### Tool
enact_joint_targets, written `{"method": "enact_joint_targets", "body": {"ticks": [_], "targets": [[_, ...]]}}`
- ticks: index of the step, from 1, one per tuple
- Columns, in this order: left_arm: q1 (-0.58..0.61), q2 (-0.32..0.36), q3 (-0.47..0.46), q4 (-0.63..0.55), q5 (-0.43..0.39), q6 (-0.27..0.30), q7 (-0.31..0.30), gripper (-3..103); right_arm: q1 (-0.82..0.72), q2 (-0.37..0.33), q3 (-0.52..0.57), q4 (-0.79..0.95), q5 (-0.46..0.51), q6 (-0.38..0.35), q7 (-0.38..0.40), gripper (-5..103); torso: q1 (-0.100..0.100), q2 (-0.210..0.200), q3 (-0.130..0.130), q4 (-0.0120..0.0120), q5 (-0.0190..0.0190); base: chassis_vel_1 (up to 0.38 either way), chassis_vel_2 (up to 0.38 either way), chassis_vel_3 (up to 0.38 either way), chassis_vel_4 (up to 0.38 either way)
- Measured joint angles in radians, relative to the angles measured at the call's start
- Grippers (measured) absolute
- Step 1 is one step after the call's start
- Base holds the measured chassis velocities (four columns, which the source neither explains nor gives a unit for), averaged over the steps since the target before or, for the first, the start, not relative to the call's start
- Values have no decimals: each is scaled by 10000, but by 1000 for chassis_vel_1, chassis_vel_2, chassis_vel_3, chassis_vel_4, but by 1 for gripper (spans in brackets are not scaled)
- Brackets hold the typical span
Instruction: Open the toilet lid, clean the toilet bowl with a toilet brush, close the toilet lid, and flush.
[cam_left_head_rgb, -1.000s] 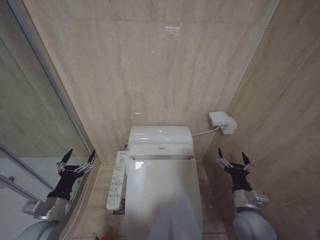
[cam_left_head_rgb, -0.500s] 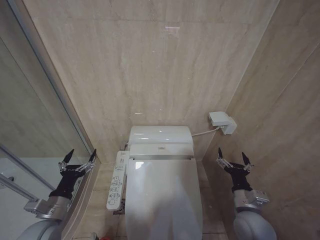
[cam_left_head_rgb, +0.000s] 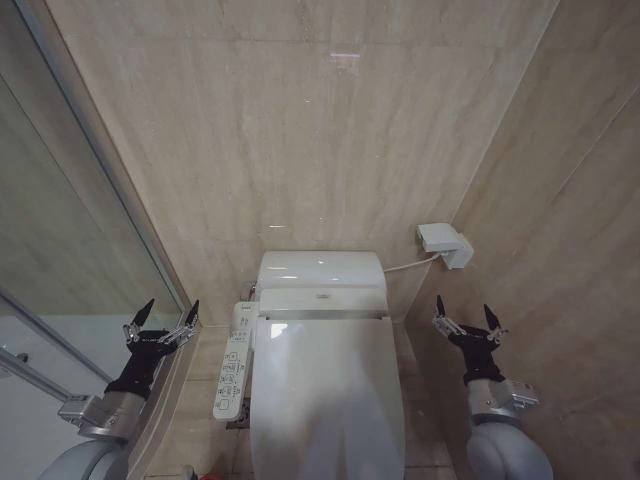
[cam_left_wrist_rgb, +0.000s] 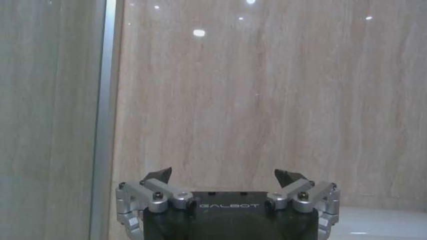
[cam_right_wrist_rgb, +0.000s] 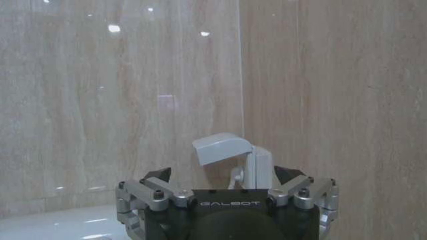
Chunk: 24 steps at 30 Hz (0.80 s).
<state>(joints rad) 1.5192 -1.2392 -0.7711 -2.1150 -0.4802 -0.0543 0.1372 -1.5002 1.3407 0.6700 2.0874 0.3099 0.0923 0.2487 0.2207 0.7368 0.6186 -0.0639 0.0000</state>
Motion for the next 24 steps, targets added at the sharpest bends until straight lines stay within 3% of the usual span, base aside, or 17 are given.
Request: {"method": "enact_joint_targets", "body": {"ticks": [6, 24], "targets": [[-43, 0, -43, 77, 102, -72, 271, 100, 0, 0, 0, 0, 0, 0, 0, 100, 0, 0, 0, 0, 0, 0, 0, 0, 0], [-45, 2, -52, 95, 112, -87, 295, 100, 0, 0, 0, 0, 0, 0, 0, 100, 0, 0, 0, 0, 0, 0, 0, 0, 0]]}}
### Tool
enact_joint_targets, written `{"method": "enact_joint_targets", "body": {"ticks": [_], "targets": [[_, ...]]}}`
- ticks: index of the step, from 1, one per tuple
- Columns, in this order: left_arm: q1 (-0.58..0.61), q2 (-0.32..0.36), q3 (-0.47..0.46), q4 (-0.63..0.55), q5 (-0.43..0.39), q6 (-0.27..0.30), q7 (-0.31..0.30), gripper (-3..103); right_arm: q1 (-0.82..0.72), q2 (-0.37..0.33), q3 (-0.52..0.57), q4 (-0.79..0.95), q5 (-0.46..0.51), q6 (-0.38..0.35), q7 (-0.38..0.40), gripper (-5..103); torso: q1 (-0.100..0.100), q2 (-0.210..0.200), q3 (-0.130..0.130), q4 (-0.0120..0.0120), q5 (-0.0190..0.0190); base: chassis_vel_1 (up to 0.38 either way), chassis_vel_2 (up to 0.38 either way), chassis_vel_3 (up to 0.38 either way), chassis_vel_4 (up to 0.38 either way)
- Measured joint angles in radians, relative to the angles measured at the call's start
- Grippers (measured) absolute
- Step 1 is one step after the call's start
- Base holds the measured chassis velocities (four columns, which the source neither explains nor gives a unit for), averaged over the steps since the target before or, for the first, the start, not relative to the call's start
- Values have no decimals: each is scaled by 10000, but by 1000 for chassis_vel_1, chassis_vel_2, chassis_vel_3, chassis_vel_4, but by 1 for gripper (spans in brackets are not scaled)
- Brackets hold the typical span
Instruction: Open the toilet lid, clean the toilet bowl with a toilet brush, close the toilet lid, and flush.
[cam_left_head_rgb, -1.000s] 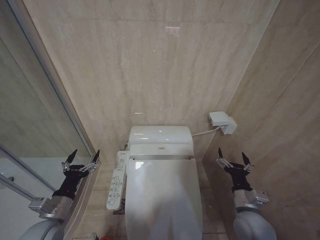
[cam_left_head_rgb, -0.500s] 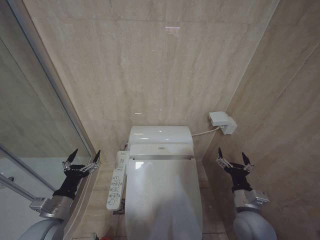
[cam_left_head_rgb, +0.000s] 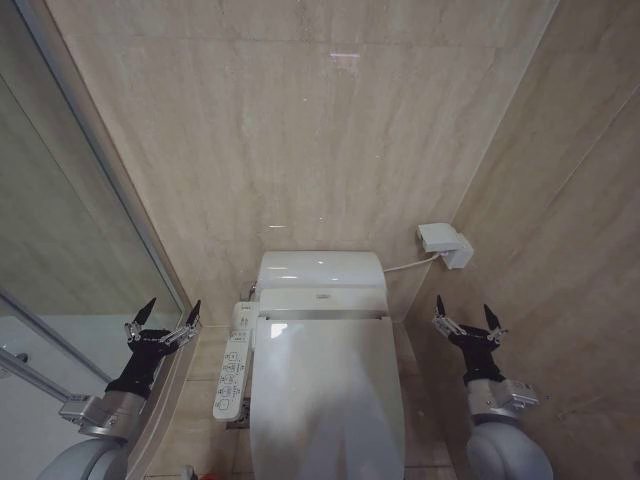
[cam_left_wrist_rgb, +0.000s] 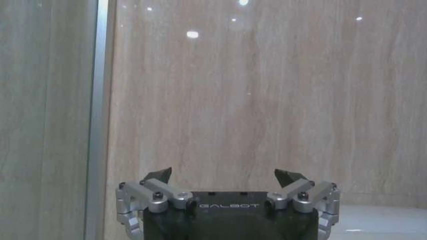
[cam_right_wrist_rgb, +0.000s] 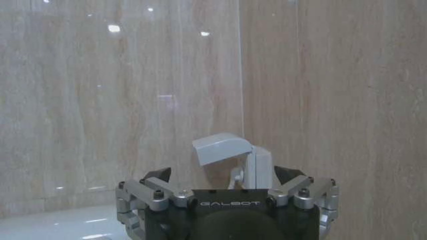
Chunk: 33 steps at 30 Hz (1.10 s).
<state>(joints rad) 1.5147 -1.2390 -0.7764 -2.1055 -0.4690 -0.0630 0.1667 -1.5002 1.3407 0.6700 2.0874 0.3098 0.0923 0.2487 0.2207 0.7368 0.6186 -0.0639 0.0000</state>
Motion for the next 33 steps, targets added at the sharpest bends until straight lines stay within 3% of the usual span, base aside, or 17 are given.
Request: {"method": "enact_joint_targets", "body": {"ticks": [19, 33], "targets": [[0, 1, 0, 4, -5, -1, -3, 100, 1, 0, 0, 0, 0, 0, 0, 100, 2, -1, 1, 0, 0, 2, -3, -5, 7], [2, 1, -2, 4, -6, 0, -4, 100, 0, 0, 0, 1, 0, 0, -1, 100, -1, 0, 0, 2, -5, 181, -171, -167, 163]]}}
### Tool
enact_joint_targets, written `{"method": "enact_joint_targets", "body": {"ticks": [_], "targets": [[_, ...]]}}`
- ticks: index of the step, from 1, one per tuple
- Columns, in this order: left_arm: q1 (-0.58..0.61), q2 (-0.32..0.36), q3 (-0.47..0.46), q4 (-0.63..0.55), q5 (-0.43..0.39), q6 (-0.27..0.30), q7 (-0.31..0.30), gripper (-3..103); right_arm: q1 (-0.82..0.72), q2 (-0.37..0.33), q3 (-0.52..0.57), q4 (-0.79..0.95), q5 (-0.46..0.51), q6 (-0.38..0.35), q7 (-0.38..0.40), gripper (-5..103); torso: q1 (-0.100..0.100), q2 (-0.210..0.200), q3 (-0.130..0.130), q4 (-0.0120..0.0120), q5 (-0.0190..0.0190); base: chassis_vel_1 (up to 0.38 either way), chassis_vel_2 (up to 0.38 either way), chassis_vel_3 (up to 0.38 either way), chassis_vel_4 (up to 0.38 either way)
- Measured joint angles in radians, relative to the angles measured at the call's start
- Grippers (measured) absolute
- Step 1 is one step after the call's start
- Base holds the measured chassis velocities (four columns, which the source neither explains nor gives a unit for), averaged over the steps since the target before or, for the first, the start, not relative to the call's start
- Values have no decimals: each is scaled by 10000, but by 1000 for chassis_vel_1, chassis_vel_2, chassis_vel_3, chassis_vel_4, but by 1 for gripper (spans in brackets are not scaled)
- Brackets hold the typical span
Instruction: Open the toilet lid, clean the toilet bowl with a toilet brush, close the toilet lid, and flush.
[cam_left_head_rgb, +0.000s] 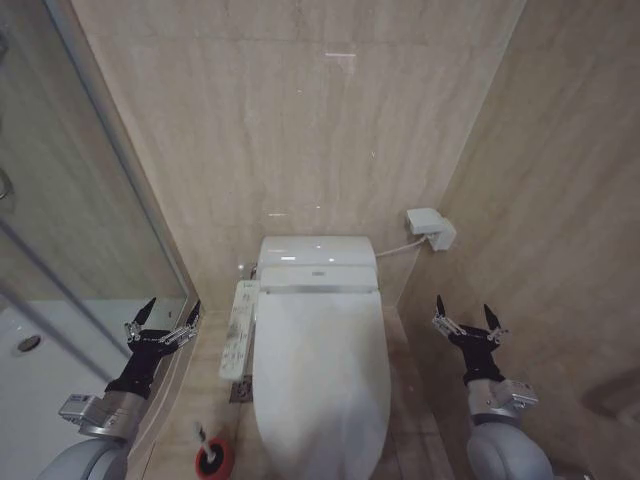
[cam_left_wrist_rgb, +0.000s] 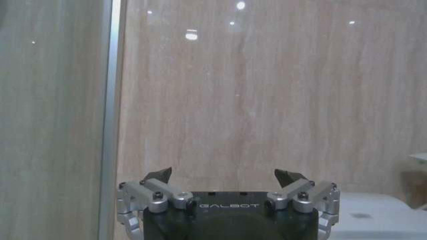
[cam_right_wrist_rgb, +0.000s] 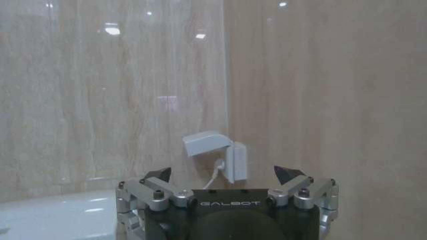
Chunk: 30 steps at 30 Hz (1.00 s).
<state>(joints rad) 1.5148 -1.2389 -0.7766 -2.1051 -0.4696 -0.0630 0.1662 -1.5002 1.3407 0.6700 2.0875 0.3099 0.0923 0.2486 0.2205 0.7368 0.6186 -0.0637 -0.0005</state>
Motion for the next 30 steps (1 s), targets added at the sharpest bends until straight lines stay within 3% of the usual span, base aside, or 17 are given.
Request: {"method": "enact_joint_targets", "body": {"ticks": [7, 10, 14, 15, 16, 19, 20, 23, 25, 30], "targets": [[0, 0, 2, -1, 0, 0, 0, 100, 3, 0, 0, 0, 0, 0, 0, 100, 1, -1, 0, 0, 11, 289, -295, -289, 294], [0, 0, 4, -1, 0, 0, 1, 100, -1, -1, 1, 0, 0, 0, 0, 100, 0, 0, -1, -4, -3, 354, -350, -365, 350], [0, 2, -2, -5, 0, -1, -1, 100, -3, 1, 0, 0, 0, 0, 1, 100, -4, 4, -3, -3, 15, 371, -366, -352, 366], [0, 0, 6, -4, -1, 0, 3, 100, -4, -1, 1, 1, 0, 0, 1, 100, -4, 4, -3, -7, -6, 344, -385, -371, 364], [1, 0, 3, -1, -1, 0, -2, 100, -2, 1, 1, 1, 0, 0, 0, 100, 2, 0, 1, 2, -3, 369, -385, -371, 352], [1, 0, 2, -6, 0, 0, 0, 100, -5, 1, 1, 0, 0, 0, 1, 100, -8, 5, -5, -5, 20, 371, -310, -357, 339], [2, -1, 4, -3, -1, 0, 0, 100, -6, 0, 2, 1, 0, 0, 1, 100, -9, 6, -6, -4, -8, 245, -299, -263, 278], [2, -1, 3, -4, -1, 0, 0, 100, -5, 0, 1, 1, 0, 0, 1, 100, -8, 5, -3, -2, 15, 204, -196, -231, 187], [2, -1, 3, -3, -1, 1, 0, 100, -4, 1, 1, 1, 0, 0, 1, 100, -7, 4, -3, 1, -2, 29, -56, -114, 82], [-3, -1, 3, -3, -1, 0, 0, 100, 0, 0, 1, 1, 0, 0, 1, 100, 10, -4, 3, -2, 3, -21, 18, 11, -9]]}}
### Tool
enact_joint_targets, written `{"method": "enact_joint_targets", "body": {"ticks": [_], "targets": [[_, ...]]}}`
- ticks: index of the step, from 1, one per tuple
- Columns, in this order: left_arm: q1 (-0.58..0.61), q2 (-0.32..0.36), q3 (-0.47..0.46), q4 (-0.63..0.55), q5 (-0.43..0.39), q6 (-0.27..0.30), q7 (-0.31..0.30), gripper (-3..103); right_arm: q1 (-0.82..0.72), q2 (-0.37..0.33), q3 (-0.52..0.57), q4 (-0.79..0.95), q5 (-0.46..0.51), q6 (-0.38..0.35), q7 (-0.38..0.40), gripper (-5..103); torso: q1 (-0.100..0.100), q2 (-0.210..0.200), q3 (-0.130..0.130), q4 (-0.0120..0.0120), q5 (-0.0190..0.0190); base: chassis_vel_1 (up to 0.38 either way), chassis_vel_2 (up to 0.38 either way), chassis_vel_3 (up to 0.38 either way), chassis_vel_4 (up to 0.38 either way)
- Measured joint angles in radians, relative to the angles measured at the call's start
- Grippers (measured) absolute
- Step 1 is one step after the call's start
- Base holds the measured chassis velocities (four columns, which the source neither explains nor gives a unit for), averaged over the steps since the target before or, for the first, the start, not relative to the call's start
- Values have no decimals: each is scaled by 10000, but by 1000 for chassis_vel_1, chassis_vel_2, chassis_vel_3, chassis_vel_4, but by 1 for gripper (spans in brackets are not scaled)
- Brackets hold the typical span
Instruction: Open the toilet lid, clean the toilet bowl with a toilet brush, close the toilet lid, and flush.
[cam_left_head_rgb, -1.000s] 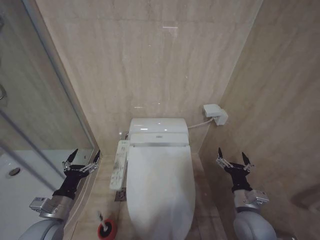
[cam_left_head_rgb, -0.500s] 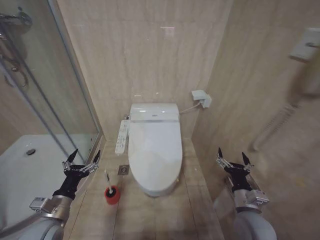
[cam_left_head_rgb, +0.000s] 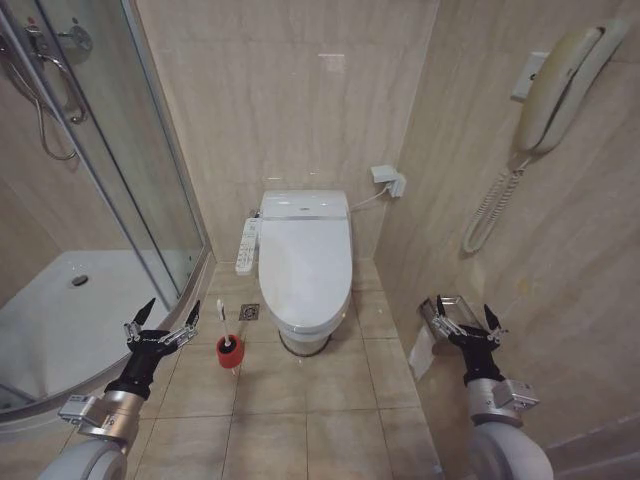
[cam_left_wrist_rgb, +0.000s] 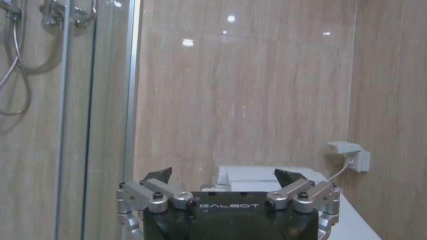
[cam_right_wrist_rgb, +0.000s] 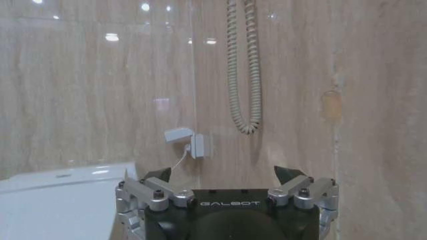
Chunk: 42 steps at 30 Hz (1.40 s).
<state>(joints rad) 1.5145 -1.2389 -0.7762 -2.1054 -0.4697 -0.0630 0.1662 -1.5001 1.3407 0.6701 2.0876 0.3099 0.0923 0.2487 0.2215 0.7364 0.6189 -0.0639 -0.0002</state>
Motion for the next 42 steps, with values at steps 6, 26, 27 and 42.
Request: {"method": "enact_joint_targets", "body": {"ticks": [6, 26, 27, 42], "targets": [[-2, 0, 0, 0, 0, 0, 0, 100, 4, 0, 0, 0, 0, 0, 0, 100, 2, -1, 0, 1, 0, -68, 51, 61, -46], [4, 0, 0, 1, 0, 0, 0, 100, -3, 0, -1, 0, 0, 0, 0, 100, -13, 7, -5, 2, 1, 67, -60, -60, 60], [3, 0, 0, 1, 0, 0, 0, 100, -2, 0, 0, 0, 0, 0, 0, 100, -10, 6, -4, 2, 1, 0, 0, 0, 0], [4, 0, 0, 0, 0, 0, 0, 100, -4, 0, 0, 0, 0, 0, 0, 100, -12, 4, -4, -1, 2, 37, -37, -34, 39]]}}
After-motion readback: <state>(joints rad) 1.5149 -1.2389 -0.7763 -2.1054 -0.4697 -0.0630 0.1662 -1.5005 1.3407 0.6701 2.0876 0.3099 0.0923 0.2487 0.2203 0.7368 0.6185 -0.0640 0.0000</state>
